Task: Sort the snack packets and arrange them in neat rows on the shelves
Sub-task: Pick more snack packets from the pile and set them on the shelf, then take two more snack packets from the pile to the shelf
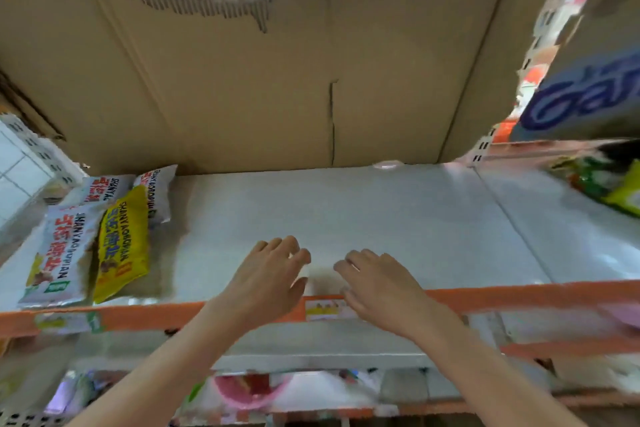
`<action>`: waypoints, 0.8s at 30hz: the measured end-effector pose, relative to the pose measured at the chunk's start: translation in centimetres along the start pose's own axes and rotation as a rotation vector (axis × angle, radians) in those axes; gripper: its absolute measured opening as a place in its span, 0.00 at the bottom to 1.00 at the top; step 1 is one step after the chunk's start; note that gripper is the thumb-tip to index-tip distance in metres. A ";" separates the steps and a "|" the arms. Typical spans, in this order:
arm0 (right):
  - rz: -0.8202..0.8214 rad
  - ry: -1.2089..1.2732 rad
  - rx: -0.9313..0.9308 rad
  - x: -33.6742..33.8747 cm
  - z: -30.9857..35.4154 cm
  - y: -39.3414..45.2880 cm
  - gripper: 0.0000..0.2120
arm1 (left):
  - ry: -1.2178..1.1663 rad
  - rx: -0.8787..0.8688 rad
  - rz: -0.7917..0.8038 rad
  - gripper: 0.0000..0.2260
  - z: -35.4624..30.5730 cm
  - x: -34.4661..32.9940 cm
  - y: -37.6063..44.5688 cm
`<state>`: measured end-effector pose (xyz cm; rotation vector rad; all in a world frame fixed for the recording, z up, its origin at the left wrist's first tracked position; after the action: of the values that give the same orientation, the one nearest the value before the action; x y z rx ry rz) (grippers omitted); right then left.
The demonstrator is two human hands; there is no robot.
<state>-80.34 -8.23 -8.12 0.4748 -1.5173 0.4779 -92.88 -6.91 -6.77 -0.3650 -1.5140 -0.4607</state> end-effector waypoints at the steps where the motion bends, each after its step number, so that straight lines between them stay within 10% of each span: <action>1: -0.015 -0.022 -0.014 -0.4 -1.5 -1.6 0.12 | -0.006 -0.012 -0.010 0.13 -1.9 0.4 0.5; 24: -0.055 0.193 -0.764 -1.2 -24.9 -35.8 0.20 | -0.218 -0.715 0.018 0.12 -41.2 -0.4 16.3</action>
<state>-39.47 -23.35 -9.28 -0.1263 -1.3711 -0.1157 -49.06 -13.57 -7.57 -1.0102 -1.5141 -0.9728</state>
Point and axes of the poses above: each hand's wrist, its own y-axis towards the middle knuckle, its own x-axis out of the back of the hand, z = x × y, the point moved 7 cm from there along y, towards the middle knuckle, and after that the axes turned 1 degree about -y, right-handed, at the moved point
